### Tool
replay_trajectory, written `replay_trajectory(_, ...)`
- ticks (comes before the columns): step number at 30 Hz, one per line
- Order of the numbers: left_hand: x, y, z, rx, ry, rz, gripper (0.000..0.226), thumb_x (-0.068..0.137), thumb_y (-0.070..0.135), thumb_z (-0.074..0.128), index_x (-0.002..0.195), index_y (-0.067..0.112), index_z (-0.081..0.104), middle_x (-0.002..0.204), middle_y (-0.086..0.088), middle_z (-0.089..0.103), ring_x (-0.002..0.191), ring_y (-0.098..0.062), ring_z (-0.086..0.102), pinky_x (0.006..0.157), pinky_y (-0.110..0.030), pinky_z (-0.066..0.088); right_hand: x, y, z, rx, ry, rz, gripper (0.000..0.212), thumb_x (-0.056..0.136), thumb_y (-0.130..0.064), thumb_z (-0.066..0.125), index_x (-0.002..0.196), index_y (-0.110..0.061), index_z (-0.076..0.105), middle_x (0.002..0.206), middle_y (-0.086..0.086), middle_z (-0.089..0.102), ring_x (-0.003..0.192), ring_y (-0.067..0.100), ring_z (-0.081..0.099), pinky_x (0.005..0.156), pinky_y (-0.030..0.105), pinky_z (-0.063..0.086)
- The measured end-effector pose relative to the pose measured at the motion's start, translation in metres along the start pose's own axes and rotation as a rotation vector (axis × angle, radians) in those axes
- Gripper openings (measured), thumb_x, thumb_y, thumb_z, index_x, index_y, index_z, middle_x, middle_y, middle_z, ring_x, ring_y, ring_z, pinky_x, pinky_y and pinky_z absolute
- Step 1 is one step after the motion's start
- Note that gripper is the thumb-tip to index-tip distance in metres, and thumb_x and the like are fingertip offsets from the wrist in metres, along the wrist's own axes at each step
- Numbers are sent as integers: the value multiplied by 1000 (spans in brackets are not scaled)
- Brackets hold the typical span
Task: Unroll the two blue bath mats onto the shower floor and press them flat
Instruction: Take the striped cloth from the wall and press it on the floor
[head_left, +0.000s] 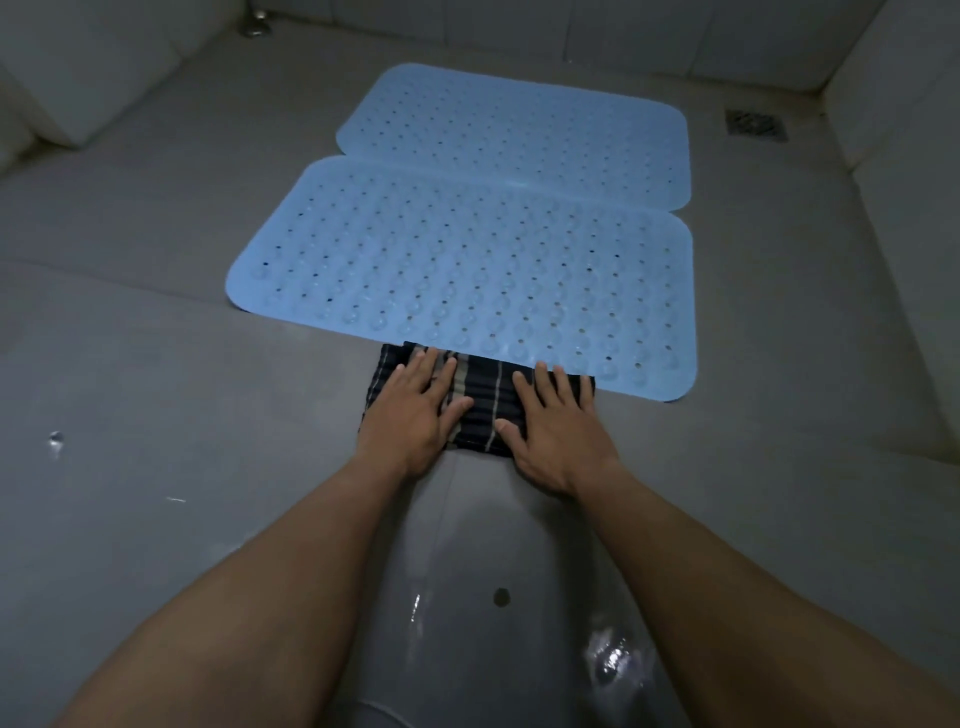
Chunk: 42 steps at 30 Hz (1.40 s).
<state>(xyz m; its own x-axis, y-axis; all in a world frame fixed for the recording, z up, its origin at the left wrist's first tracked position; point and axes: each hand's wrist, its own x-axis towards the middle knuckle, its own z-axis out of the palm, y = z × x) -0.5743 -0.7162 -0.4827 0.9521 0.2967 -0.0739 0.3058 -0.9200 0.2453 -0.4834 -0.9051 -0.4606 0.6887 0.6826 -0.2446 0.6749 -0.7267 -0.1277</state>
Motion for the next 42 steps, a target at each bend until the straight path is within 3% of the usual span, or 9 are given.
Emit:
replay_trajectory(5,-1,-54,-14,2,-3,7,75,96,65,15,158,23,17,166,-2,7,152,-14,-2,122,-30,-3,23,-43,10,31,20,-92,77,98,-63,12,158,-16,2,165,5,-8,151,21,-13,121,49,-9)
replay_trajectory(8,-1,-85,-22,3,-16,-5,70,100,60,23,158,22,16,166,-2,6,152,-12,-4,122,-31,-2,42,-66,13,50,27,-132,74,98,-63,11,158,-22,-1,165,5,-8,151,21,-12,121,49,-9)
replay_trajectory(14,-3,-148,-36,60,-9,-9,76,95,63,12,157,21,20,165,-1,11,151,-12,1,122,-32,2,71,-117,16,110,35,-202,67,100,-60,15,158,-28,4,165,7,-8,151,22,-13,119,50,-15)
replay_trajectory(21,-1,-221,-71,168,-160,5,94,84,75,-13,158,22,8,166,-1,1,151,-13,-5,121,-36,1,101,-178,12,168,-40,-267,64,102,-53,11,158,-23,-1,165,6,-12,150,20,-19,119,50,-15)
replay_trajectory(25,-3,-248,-82,215,-209,-55,87,86,71,-11,158,24,-2,166,1,-7,150,-11,-12,121,-38,-2,121,-205,10,177,-68,-298,65,103,-50,18,158,-18,6,165,8,-12,150,22,-18,119,51,-14)
replay_trajectory(29,-3,-274,-87,200,-185,-93,88,83,71,-18,158,25,-5,166,1,-9,148,-10,-16,121,-38,-6,139,-227,7,78,-87,-360,66,104,-50,14,158,-15,-2,164,8,-14,150,22,-19,120,51,-12)
replay_trajectory(34,2,-298,-95,204,-187,-260,61,102,53,12,157,34,-7,165,2,-13,151,-15,-16,121,-48,-8,153,-256,-1,82,-146,-419,64,104,-47,18,158,-17,-1,164,11,-13,150,21,-17,120,49,-12)
replay_trajectory(37,6,-303,-99,174,-218,-351,58,103,51,16,155,42,-8,164,2,-17,150,-18,-18,119,-55,-10,158,-272,-5,145,-190,-404,60,104,-46,23,157,-20,10,165,9,-11,150,20,-18,119,48,-13)
replay_trajectory(42,13,-326,-114,118,-303,-450,57,103,50,15,153,45,-11,163,4,-22,150,-17,-21,117,-60,-11,181,-293,-13,72,-282,-463,63,105,-47,22,158,-20,0,163,10,-17,149,21,-22,117,46,-15)
